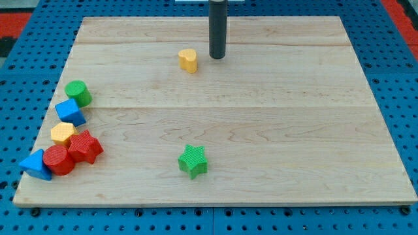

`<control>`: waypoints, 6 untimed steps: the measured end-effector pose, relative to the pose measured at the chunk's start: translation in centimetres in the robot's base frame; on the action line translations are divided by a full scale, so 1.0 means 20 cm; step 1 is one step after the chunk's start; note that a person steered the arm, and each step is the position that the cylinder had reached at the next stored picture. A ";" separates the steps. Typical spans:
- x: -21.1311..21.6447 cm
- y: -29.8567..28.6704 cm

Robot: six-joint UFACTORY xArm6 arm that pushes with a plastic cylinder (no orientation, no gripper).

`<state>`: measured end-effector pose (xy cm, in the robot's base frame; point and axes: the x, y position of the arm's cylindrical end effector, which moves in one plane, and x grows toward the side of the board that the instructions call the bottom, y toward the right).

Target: Place the heart right to the cube

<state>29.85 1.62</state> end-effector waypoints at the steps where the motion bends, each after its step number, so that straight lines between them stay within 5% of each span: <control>1: -0.07 0.00; 4: 0.15 -0.65; 6: 0.08 -0.23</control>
<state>31.49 -3.01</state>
